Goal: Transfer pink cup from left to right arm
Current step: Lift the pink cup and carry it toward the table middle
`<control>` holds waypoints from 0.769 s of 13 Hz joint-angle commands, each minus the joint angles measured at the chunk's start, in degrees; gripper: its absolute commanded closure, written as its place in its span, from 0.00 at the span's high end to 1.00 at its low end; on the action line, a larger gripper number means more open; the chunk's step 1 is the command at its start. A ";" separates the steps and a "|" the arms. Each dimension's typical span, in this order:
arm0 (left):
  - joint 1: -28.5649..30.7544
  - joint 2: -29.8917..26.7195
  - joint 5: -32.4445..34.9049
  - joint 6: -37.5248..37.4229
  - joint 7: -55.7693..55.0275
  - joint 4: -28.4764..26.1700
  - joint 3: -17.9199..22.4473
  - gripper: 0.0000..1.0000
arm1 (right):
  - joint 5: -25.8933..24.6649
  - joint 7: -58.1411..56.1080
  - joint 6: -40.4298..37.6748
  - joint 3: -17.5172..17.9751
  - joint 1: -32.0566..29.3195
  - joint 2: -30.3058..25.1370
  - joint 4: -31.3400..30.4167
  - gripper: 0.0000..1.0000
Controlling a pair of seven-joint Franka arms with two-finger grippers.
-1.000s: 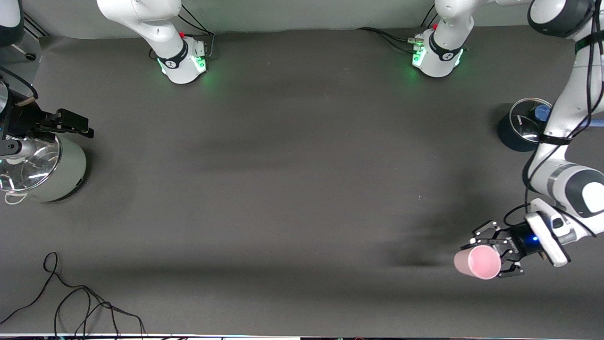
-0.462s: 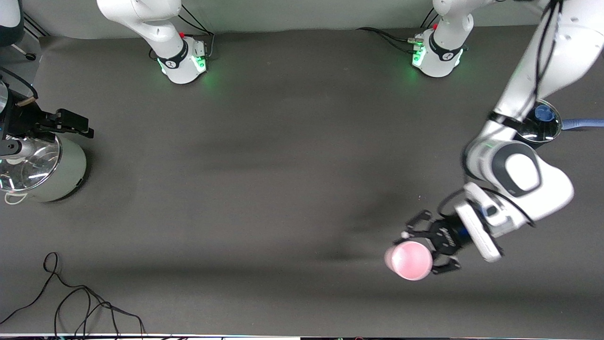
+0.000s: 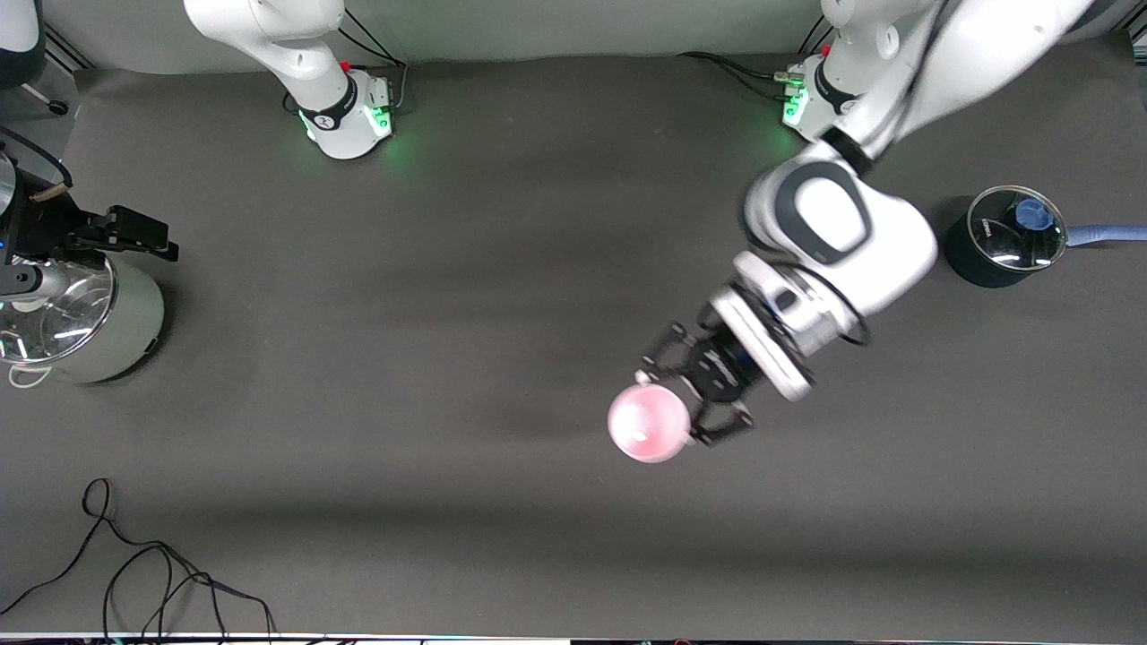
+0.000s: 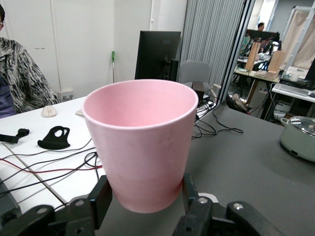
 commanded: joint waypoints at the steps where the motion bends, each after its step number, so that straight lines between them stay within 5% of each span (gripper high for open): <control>1: -6.52 -0.72 -1.26 8.70 -0.56 -0.77 0.10 0.40 | -0.54 1.09 -1.29 -0.09 0.20 0.30 0.96 1.00; 6: -12.61 0.07 -1.17 14.97 -0.56 -0.86 0.36 0.41 | 1.21 4.60 -1.29 0.62 0.99 0.30 1.22 1.00; 10: -13.40 0.43 -1.17 15.14 -0.56 -1.04 0.45 0.40 | 7.89 15.82 -0.15 0.70 5.10 1.35 3.42 1.00</control>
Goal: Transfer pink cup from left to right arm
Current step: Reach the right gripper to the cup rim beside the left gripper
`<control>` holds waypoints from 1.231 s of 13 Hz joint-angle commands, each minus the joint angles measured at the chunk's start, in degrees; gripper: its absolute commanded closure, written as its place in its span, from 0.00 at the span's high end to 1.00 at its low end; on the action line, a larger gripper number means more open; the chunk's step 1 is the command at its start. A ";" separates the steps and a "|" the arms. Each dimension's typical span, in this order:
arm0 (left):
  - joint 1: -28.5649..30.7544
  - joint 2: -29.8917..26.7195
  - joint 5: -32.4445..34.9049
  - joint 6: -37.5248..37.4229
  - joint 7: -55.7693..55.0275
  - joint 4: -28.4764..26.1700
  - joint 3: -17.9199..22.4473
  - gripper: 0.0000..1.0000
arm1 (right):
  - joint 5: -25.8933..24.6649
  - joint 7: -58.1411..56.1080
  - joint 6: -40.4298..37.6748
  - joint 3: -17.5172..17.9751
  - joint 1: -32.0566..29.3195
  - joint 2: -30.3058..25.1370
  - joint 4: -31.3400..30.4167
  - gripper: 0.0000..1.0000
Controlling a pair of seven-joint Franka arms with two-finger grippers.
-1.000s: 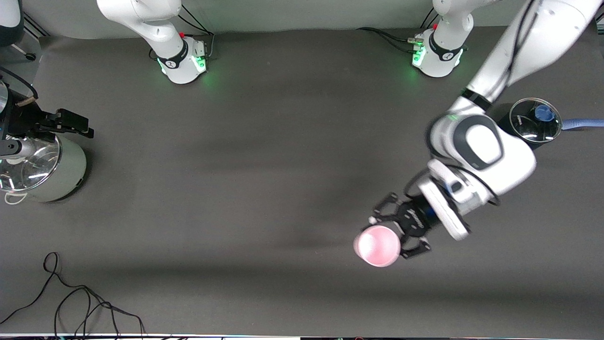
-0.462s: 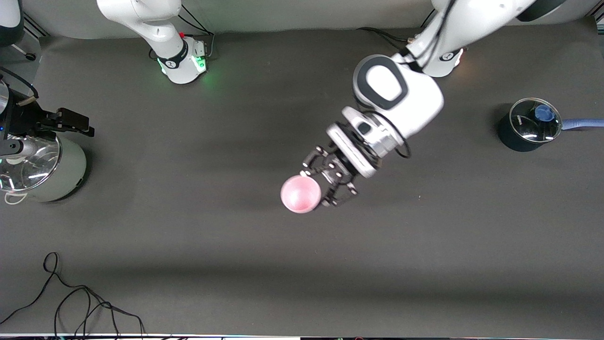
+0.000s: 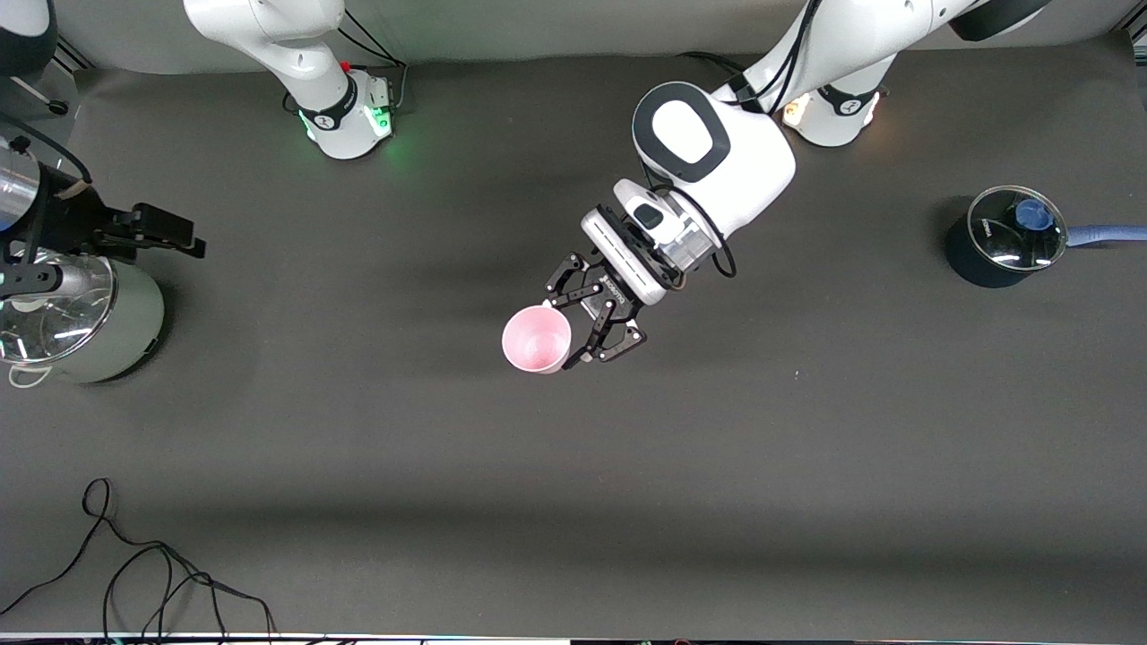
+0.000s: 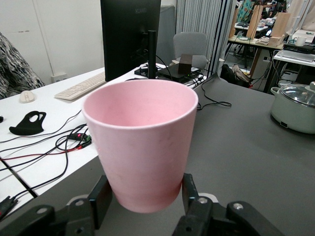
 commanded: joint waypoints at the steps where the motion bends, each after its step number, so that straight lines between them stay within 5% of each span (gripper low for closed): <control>1: -1.13 -0.03 -0.81 0.96 -0.01 0.17 0.60 0.40 | 1.60 10.37 0.08 -0.15 4.94 1.77 3.45 1.00; 11: -1.04 0.06 -1.25 0.96 -0.10 0.25 0.51 0.40 | 4.33 75.40 12.98 -0.15 19.45 11.26 14.09 1.00; 16: -1.04 0.15 -1.33 0.96 -0.10 0.34 0.51 0.40 | 4.33 85.30 18.98 -0.15 24.28 14.69 18.92 1.00</control>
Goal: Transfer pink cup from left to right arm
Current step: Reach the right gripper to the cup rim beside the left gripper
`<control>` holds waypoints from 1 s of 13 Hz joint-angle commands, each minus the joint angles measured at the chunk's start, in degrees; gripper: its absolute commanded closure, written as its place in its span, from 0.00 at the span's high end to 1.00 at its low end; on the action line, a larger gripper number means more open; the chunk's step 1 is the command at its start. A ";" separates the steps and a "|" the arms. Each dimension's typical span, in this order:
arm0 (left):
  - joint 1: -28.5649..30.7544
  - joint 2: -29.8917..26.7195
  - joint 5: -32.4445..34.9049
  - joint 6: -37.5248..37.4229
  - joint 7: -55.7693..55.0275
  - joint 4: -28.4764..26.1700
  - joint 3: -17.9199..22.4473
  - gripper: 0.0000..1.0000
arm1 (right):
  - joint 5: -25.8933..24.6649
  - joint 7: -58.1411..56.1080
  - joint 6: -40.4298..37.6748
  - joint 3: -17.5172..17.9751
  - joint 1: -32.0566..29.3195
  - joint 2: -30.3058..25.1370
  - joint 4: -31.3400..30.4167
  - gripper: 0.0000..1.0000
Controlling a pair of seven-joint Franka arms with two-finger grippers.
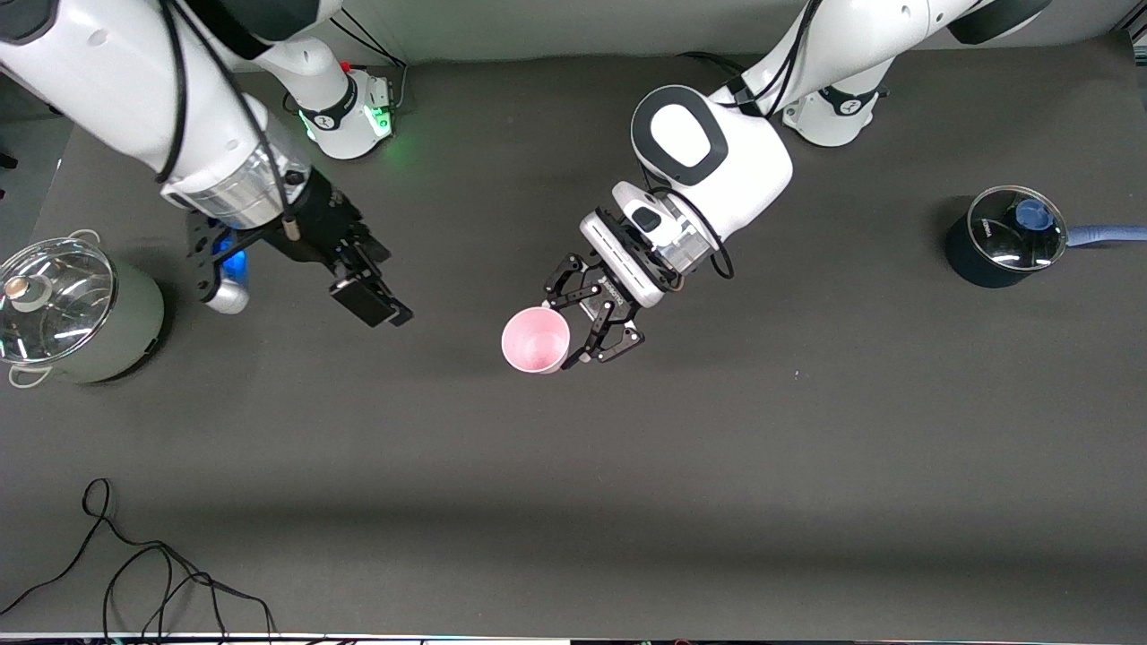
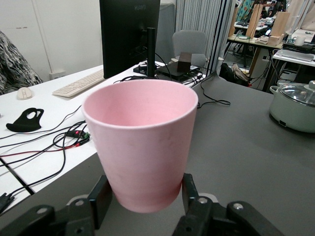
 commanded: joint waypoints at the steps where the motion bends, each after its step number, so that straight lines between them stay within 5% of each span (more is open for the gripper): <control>1: -0.90 -0.32 -1.14 0.96 -0.10 0.44 0.57 0.40 | 1.28 2.07 0.04 -0.59 2.51 2.28 4.64 1.00; 8: -0.90 -0.32 -2.10 0.96 -0.10 0.44 0.57 0.40 | -5.21 1.98 -0.40 -0.59 11.03 8.52 6.31 1.00; 13: -0.90 -0.32 -2.19 0.96 -0.10 0.44 0.57 0.40 | -5.84 1.98 -0.14 -0.94 10.60 9.75 7.01 1.00</control>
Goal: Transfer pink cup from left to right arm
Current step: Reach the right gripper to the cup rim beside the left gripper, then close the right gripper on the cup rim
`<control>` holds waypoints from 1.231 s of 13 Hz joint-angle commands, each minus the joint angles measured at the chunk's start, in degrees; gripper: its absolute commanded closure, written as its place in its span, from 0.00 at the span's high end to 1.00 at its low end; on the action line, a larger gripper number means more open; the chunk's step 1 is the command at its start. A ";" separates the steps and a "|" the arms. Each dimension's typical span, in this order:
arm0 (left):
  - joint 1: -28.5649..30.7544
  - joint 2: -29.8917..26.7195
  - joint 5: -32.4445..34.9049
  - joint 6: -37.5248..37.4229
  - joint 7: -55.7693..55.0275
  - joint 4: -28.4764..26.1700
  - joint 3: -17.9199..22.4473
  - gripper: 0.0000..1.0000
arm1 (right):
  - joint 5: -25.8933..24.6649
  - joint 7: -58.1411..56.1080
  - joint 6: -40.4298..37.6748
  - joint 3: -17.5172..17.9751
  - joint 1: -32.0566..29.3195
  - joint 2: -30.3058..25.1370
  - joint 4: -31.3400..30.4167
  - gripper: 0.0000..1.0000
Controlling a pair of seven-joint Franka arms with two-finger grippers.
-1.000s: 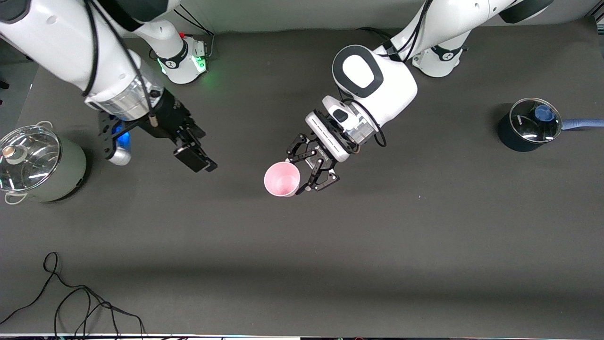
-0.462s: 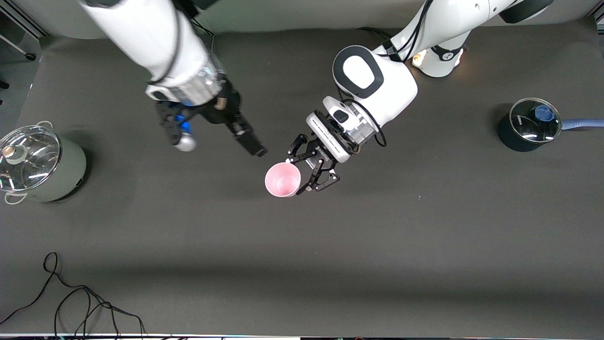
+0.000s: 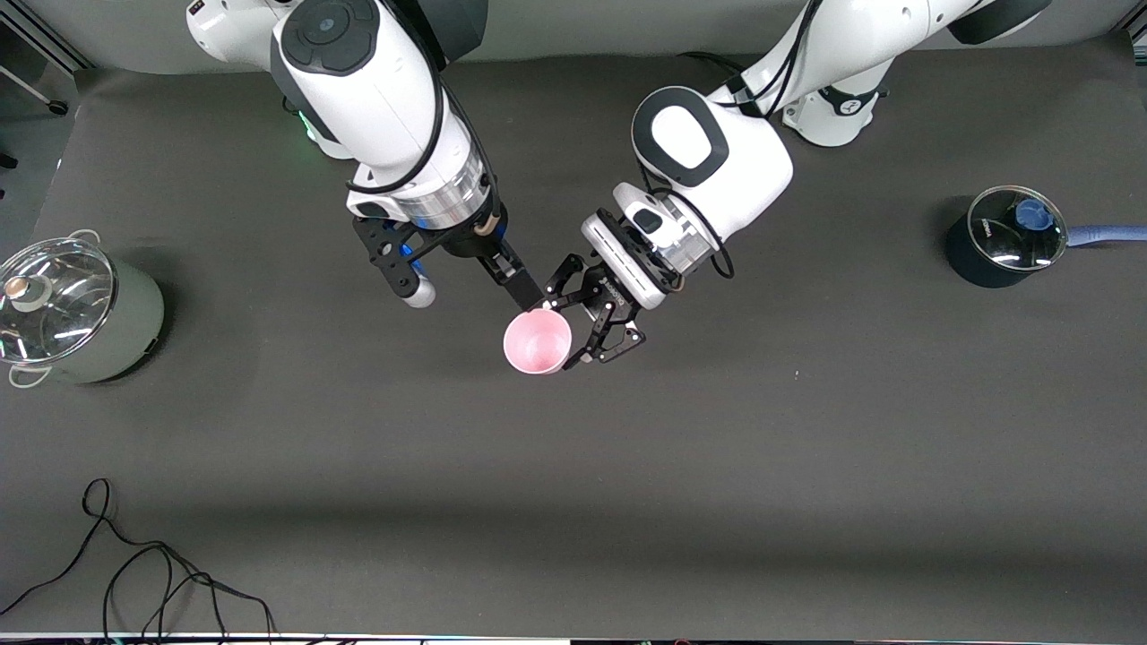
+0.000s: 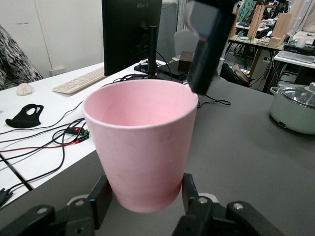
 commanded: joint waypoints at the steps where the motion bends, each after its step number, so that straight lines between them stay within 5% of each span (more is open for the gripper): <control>1: -0.90 -0.35 -1.04 0.95 -0.09 0.41 0.48 0.40 | -1.00 1.38 -0.46 -0.63 0.09 2.11 3.05 1.00; 12: -0.98 -0.35 -1.21 0.95 -0.09 0.41 0.48 0.40 | -2.05 1.56 3.32 -1.77 -0.17 7.13 6.83 1.00; 13: -0.98 -0.26 -1.21 0.95 -0.09 0.41 0.56 0.40 | -2.05 1.47 3.32 -1.77 -0.17 7.13 6.83 0.94; 14: -0.98 -0.17 -1.21 0.95 0.00 0.41 0.48 0.40 | -2.05 1.38 3.32 -1.77 -0.17 7.13 6.83 0.79; 15: -0.98 -0.17 -1.21 0.95 -0.09 0.41 0.48 0.40 | -2.05 1.38 3.32 -1.77 -0.17 7.13 6.92 0.37; 16: -0.98 -0.17 -1.21 0.95 -0.09 0.41 0.48 0.40 | -2.05 1.38 3.32 -1.77 -0.26 7.04 7.01 0.09</control>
